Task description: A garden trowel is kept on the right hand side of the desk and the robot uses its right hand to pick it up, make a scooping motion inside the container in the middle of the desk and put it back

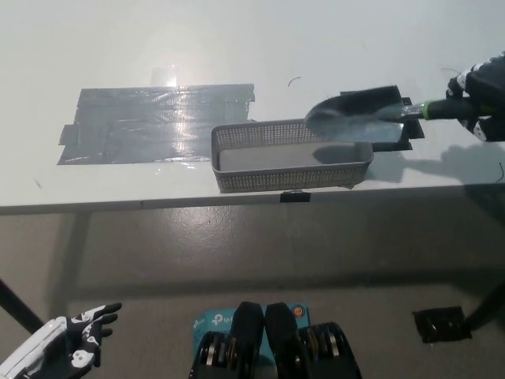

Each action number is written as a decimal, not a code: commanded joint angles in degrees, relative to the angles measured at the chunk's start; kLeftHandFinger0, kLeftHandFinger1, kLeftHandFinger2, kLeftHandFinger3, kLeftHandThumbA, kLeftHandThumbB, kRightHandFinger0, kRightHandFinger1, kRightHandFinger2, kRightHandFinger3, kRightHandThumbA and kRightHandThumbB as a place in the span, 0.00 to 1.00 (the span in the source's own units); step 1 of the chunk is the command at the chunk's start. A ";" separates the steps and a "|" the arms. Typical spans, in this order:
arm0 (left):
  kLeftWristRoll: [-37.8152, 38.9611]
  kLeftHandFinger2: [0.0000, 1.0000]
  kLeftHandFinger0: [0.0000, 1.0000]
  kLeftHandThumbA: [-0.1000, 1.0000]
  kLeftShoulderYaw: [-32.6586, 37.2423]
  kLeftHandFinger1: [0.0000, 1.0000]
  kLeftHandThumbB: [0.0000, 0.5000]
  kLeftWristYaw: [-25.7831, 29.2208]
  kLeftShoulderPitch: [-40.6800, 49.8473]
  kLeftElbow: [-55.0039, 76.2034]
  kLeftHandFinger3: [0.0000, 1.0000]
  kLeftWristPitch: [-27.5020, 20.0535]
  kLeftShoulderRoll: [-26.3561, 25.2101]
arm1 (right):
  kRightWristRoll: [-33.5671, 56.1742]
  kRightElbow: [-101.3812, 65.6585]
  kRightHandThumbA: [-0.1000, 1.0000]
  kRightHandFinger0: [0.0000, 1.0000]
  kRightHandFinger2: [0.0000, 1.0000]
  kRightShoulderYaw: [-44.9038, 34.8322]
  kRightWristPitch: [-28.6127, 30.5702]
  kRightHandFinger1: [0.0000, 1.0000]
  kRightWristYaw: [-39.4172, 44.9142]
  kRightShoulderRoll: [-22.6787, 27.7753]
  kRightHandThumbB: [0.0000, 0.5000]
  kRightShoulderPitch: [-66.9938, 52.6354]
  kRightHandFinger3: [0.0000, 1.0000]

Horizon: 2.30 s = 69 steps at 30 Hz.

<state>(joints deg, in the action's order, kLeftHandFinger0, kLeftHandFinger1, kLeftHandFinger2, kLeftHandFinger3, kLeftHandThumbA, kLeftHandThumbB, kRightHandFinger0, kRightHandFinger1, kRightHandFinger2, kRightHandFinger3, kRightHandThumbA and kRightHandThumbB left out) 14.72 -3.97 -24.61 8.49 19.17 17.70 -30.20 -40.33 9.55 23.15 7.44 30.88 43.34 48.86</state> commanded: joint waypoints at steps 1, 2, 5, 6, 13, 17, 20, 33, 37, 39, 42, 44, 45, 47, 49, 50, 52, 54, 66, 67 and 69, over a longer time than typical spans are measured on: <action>-0.16 1.00 1.00 0.74 -0.23 1.00 0.35 -0.85 -0.75 0.66 1.00 0.10 -2.32 | -4.99 0.61 0.00 0.00 0.42 -0.01 -2.69 0.01 2.73 0.31 0.27 6.19 0.18; -0.11 1.00 1.00 0.74 -0.29 1.00 0.33 -0.82 -0.83 0.83 1.00 0.40 -2.30 | -5.93 0.47 0.00 0.00 0.41 0.41 -3.22 0.00 3.49 0.13 0.21 6.59 0.17; 0.10 1.00 1.00 0.73 -0.34 1.00 0.32 -1.12 -1.15 0.91 1.00 0.40 -2.44 | -6.75 0.12 0.00 0.00 0.27 0.37 -3.15 0.00 3.56 -0.07 0.08 6.74 0.23; 0.04 1.00 1.00 0.73 -0.27 1.00 0.34 -1.16 -1.24 0.89 1.00 0.59 -2.51 | -6.95 0.11 0.00 0.00 0.23 0.49 -2.66 0.00 3.38 -0.36 0.06 6.90 0.29; 0.06 1.00 1.00 0.73 -0.15 1.00 0.33 -1.46 -2.29 0.71 1.00 0.72 -2.66 | -6.81 -2.75 0.00 0.00 0.10 0.68 0.96 0.00 3.35 -0.96 0.26 5.95 0.45; -0.03 1.00 1.00 0.73 -0.03 1.00 0.36 -1.35 -2.78 0.65 1.00 0.85 -2.75 | -6.81 -3.54 0.00 0.00 0.00 0.85 5.25 0.00 0.42 -0.80 0.11 4.28 0.07; -0.12 1.00 1.00 0.74 0.07 1.00 0.38 -1.37 -2.93 0.72 1.00 0.77 -2.88 | -7.87 -3.76 0.00 0.00 0.17 1.02 6.74 0.00 -0.01 -0.28 0.21 3.49 0.00; 0.37 1.00 1.00 0.74 0.08 1.00 0.36 -1.82 -3.14 1.09 1.00 0.61 -3.04 | -21.33 0.73 0.02 0.00 0.26 2.94 -4.30 0.05 11.21 0.76 0.00 6.35 0.79; 0.58 1.00 1.00 0.74 -0.10 1.00 0.38 -1.60 -2.99 1.24 1.00 0.90 -2.86 | -23.71 4.29 0.07 0.00 0.27 3.30 -5.32 0.05 9.56 -0.51 0.00 8.23 0.90; 0.27 1.00 1.00 0.75 0.31 1.00 0.34 -1.62 -3.18 1.43 1.00 0.95 -2.79 | -24.13 4.86 0.15 0.01 0.30 3.41 -5.28 0.08 9.27 -0.56 0.00 8.22 0.93; 0.36 1.00 1.00 0.77 0.36 1.00 0.35 -1.46 -3.43 1.69 1.00 1.80 -2.86 | -24.79 3.96 0.19 0.17 0.48 3.73 -5.63 0.26 10.23 -1.23 0.00 7.86 0.92; 0.25 1.00 1.00 0.78 0.42 1.00 0.37 -1.59 -3.62 1.64 1.00 1.61 -3.00 | -24.46 2.68 0.17 0.02 0.32 3.63 -4.63 0.09 9.70 -1.26 0.00 7.22 0.85; 0.30 1.00 1.00 0.78 0.40 1.00 0.37 -1.57 -3.64 1.65 1.00 1.60 -2.96 | -24.71 2.24 0.18 0.00 0.22 4.04 -3.68 0.00 9.14 -1.30 0.00 6.97 0.81; 0.35 1.00 1.00 0.77 0.31 1.00 0.37 -1.57 -3.95 1.67 1.00 1.64 -3.07 | -24.75 1.79 0.18 0.00 0.09 4.11 -3.17 0.00 8.64 -1.37 0.00 6.98 0.69; 0.16 1.00 1.00 0.79 0.35 1.00 0.39 -1.47 -3.99 1.79 1.00 1.80 -3.12 | -24.19 0.68 0.16 0.00 0.03 4.16 -1.60 0.00 6.80 -1.49 0.00 6.36 0.63; 0.07 1.00 1.00 0.80 0.42 1.00 0.37 -1.54 -4.25 1.54 1.00 1.51 -3.11 | -23.53 -0.88 0.07 0.00 0.00 4.20 1.09 0.00 3.57 -1.29 0.00 5.74 0.50; 0.16 1.00 1.00 0.80 0.49 1.00 0.36 -1.52 -4.79 1.54 1.00 1.67 -3.03 | -22.49 -2.10 0.07 0.00 0.20 3.61 3.46 0.00 1.07 -1.00 0.00 5.31 0.39; -0.33 1.00 1.00 0.81 0.58 1.00 0.37 -1.40 -4.86 1.75 1.00 1.73 -3.26 | -22.02 -3.24 0.00 0.00 0.39 3.72 6.22 0.02 -0.97 -0.76 0.00 4.97 0.23; 0.21 1.00 1.00 0.83 0.84 1.00 0.35 -1.79 -5.90 1.88 1.00 2.04 -3.66 | -21.78 -6.18 0.00 0.00 0.33 3.18 6.91 0.00 1.72 -2.78 0.00 3.39 0.14; 0.22 1.00 1.00 0.84 0.90 1.00 0.37 -1.87 -5.99 1.95 1.00 2.03 -3.74 | -21.67 -6.24 0.00 0.00 0.29 3.02 6.84 0.00 1.38 -3.00 0.00 2.96 0.11; 0.25 1.00 1.00 0.84 0.90 1.00 0.37 -1.89 -6.02 1.91 1.00 2.14 -3.76 | -22.22 -5.90 0.00 0.00 0.24 3.28 7.20 0.00 0.68 -3.35 0.00 2.67 0.17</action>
<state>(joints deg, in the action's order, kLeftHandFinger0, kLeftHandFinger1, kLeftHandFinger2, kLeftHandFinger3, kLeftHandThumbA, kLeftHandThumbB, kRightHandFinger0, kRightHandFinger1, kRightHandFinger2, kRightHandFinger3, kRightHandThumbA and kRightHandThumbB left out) 14.65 -3.11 -25.33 3.17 19.47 19.37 -31.67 -62.69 5.29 27.65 13.56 33.92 39.66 50.60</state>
